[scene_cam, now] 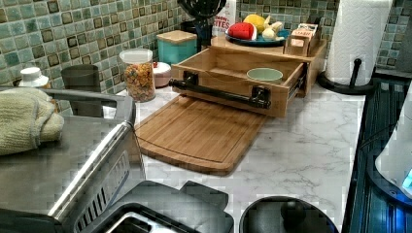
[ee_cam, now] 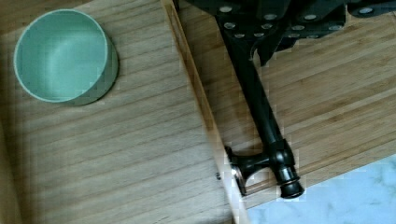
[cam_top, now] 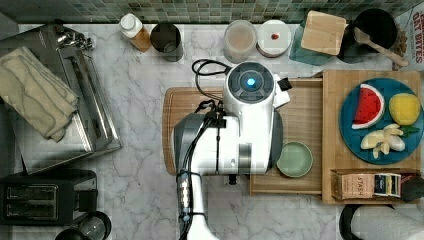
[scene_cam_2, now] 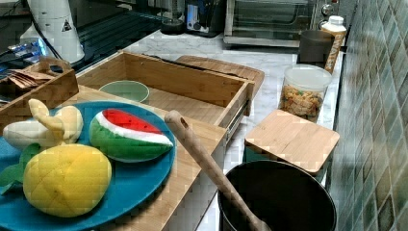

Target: Close the drawer.

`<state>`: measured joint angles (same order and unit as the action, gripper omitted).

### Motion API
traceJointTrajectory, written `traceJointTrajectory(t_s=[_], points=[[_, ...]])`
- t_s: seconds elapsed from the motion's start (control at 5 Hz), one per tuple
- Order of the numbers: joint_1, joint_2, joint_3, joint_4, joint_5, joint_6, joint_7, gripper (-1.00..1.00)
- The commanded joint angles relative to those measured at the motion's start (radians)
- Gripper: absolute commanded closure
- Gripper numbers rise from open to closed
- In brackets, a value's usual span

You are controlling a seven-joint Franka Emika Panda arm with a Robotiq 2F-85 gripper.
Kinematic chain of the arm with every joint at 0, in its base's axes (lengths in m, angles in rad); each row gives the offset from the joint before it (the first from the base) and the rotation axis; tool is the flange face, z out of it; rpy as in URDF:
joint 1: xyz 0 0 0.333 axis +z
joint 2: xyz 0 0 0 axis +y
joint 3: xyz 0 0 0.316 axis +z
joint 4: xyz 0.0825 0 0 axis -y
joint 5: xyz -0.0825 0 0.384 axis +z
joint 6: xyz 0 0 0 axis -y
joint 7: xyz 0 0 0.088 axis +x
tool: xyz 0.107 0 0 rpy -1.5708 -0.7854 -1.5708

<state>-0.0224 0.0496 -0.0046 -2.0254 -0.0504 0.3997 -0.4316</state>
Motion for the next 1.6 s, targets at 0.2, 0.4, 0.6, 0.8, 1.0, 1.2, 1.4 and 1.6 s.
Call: traceJointTrajectory(t_s=[0.2, 0.4, 0.6, 0.8, 1.0, 1.2, 1.4, 1.6], points=[[0.096, -0.118, 0.124, -0.092, 0.0, 0.117, 0.058, 1.0], [0.115, -0.059, 0.124, -0.082, -0.051, 0.142, 0.08, 1.0], [0.106, 0.016, 0.128, -0.052, -0.088, 0.12, 0.088, 1.0], [0.041, 0.046, 0.199, -0.075, -0.16, 0.174, 0.114, 1.0], [0.11, 0.072, 0.149, -0.108, -0.248, 0.241, 0.205, 1.0], [0.107, 0.11, 0.146, -0.101, -0.269, 0.261, 0.227, 1.0], [0.094, 0.144, 0.135, -0.133, -0.289, 0.346, 0.2, 1.0], [0.103, 0.171, 0.12, -0.122, -0.336, 0.339, 0.257, 1.0]])
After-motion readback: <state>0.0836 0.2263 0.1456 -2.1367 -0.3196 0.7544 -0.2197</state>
